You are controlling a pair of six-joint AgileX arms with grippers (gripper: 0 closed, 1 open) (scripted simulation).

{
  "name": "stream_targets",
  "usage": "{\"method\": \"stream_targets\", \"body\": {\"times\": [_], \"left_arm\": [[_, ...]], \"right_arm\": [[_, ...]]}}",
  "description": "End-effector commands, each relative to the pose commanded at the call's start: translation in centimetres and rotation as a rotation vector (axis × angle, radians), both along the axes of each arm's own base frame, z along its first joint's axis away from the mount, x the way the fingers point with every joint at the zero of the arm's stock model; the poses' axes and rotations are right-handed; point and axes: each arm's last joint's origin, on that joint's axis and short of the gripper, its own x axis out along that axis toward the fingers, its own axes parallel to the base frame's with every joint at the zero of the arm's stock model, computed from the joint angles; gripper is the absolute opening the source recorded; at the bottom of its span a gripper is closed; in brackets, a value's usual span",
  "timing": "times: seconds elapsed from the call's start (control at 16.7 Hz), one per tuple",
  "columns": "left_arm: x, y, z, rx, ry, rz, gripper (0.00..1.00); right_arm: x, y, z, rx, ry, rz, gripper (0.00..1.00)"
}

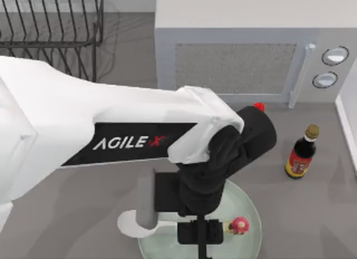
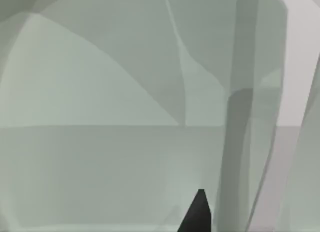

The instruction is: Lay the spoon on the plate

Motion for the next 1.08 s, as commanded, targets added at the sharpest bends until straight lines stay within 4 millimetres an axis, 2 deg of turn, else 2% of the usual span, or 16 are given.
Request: {"method": "stream_targets", "body": {"times": [0.78,1.08], "left_arm": [[0.0,0.0,0.0,0.0,0.0,0.0,0.98],[0.0,0.0,0.0,0.0,0.0,0.0,1.0]], "right_arm": [[0.0,0.0,0.0,0.0,0.0,0.0,1.0],[0.0,0.0,0.0,0.0,0.0,0.0,1.0]]}}
